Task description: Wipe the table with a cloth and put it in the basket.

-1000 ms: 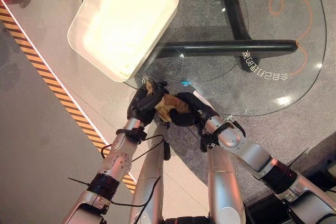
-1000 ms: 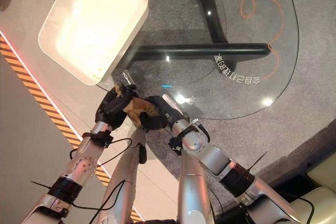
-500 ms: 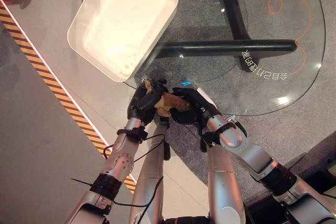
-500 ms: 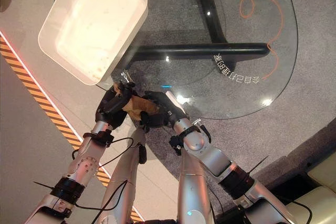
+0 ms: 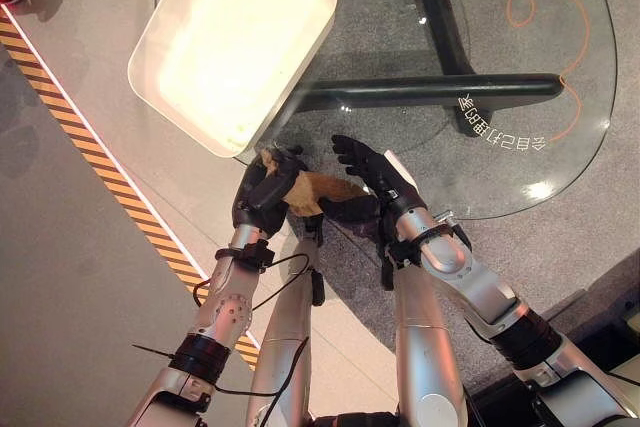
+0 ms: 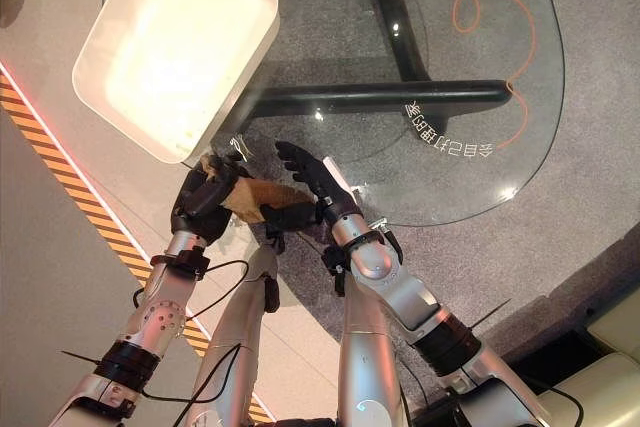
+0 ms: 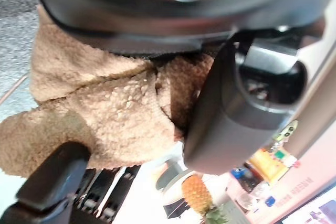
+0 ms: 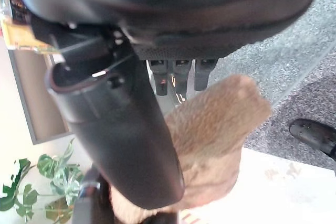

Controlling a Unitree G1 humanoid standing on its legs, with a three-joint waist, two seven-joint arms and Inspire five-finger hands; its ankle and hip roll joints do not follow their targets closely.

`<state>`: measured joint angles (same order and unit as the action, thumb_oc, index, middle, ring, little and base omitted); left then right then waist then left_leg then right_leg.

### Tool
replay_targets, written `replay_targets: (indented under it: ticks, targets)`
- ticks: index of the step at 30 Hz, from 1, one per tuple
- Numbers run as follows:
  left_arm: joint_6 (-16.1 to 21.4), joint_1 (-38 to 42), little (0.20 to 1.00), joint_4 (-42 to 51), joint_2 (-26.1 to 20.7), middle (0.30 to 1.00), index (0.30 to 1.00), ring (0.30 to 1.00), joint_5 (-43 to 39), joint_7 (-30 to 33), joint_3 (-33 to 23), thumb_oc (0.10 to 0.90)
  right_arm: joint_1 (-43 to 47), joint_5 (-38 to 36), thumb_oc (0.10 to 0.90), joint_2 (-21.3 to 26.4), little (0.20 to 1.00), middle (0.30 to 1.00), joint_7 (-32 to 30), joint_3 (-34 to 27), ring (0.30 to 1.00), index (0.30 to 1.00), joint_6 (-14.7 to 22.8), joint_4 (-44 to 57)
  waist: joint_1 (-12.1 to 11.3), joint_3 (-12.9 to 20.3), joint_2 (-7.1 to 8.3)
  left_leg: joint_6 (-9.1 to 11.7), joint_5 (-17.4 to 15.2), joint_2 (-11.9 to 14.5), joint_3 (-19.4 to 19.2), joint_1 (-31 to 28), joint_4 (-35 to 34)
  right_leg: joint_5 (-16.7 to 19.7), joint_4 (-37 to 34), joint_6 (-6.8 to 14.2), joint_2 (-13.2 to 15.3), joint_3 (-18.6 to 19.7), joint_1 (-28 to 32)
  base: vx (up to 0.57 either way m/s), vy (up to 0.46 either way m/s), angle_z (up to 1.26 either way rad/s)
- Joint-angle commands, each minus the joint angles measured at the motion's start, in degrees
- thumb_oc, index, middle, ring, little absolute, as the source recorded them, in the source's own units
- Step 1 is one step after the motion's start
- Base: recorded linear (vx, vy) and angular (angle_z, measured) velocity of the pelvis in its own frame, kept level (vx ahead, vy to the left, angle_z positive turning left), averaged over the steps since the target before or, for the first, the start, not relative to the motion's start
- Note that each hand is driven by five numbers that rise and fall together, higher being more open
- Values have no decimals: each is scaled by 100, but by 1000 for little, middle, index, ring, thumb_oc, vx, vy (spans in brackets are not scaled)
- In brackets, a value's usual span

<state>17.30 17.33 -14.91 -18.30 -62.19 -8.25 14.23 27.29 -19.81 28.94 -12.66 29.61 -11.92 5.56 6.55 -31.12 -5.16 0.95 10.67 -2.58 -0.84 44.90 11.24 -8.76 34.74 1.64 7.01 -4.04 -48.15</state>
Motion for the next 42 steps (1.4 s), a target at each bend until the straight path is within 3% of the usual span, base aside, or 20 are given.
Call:
replay_targets:
  ticks: [1, 8, 14, 22, 33, 42]
  targets:
    - [801, -152, 200, 1186, 88, 300, 300, 300, 97, -377, -331, 100, 63, -62, 800, -70, 900, 900, -60, -320, 900, 900, 527, 939, 33, 133, -74, 9, -883, -16, -119, -97, 821, 966, -1336, 222, -218, 425, 206, 0, 0, 0]
    - [1433, -219, 200, 1810, -20, 300, 300, 300, 508, -206, -738, 100, -211, -121, 800, -6, 900, 900, -65, -640, 900, 900, 314, 1071, 88, 133, -160, 34, -880, -11, -167, -134, 802, 922, -1293, 206, -243, 460, 197, 7, 46, -6]
    - [1937, -258, 200, 2433, -216, 300, 300, 300, 1245, 603, -1278, 100, -521, -43, 800, 38, 900, 900, -129, -875, 900, 900, 36, 1152, 137, 133, -265, 48, -872, -31, -217, -226, 740, 842, -1291, 162, -285, 482, 252, 18, 65, -7]
    - [2277, -223, 200, 2812, -335, 300, 300, 300, 2091, 1620, -2072, 100, -906, 501, 800, 147, 900, 900, 176, -1079, 900, 900, -487, 1084, 205, 133, -400, 86, -880, -82, -293, -278, 750, 749, -1207, 121, -317, 589, 213, 31, 77, -7]
    - [2093, 241, 200, 2586, -735, 300, 300, 300, 3788, 3448, -2682, 100, -933, 228, 800, 377, 900, 900, 445, -661, 900, 900, -1178, 483, 262, 133, -515, 174, -869, -70, -398, -197, 800, 637, -1103, 71, -312, 738, 52, 27, 70, -3]
    - [1458, 1002, 200, 1612, -1445, 300, 300, 300, 4914, 4696, -2820, 100, -996, 31, 800, 613, 900, 900, 644, -460, 900, 900, -1044, -319, 389, 133, -549, 216, -907, -33, -485, -52, 964, 626, -995, 78, -257, 844, -137, 31, 91, -4]
